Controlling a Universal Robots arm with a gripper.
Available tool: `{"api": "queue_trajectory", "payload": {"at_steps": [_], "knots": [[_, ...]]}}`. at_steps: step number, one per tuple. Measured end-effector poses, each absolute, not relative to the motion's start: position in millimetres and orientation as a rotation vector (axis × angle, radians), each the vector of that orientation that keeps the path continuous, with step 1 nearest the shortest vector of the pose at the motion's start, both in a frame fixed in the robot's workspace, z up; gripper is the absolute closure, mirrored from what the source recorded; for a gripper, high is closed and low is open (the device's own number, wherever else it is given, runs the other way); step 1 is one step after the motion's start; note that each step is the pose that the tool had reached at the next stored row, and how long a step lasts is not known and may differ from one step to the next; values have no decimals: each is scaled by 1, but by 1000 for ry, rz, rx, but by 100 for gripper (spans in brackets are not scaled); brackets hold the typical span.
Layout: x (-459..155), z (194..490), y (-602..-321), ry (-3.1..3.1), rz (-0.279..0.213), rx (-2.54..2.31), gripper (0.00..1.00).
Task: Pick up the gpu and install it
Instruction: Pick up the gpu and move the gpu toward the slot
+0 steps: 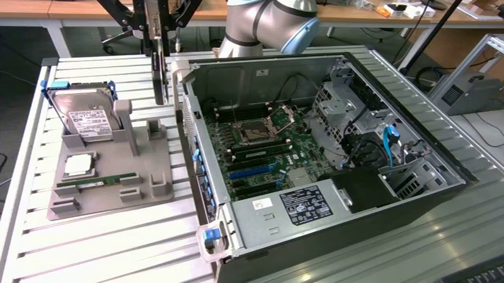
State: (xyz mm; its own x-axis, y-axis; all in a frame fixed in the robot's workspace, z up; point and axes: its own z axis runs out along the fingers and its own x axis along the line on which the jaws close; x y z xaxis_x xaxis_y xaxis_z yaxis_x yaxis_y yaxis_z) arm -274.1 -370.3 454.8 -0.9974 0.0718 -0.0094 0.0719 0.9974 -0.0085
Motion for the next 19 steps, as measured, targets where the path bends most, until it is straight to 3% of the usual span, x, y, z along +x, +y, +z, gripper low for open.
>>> {"api": "queue_trajectory", "payload": {"at_steps": [19], "knots": [[-269, 454, -370, 3130, -14, 113, 73]]}}
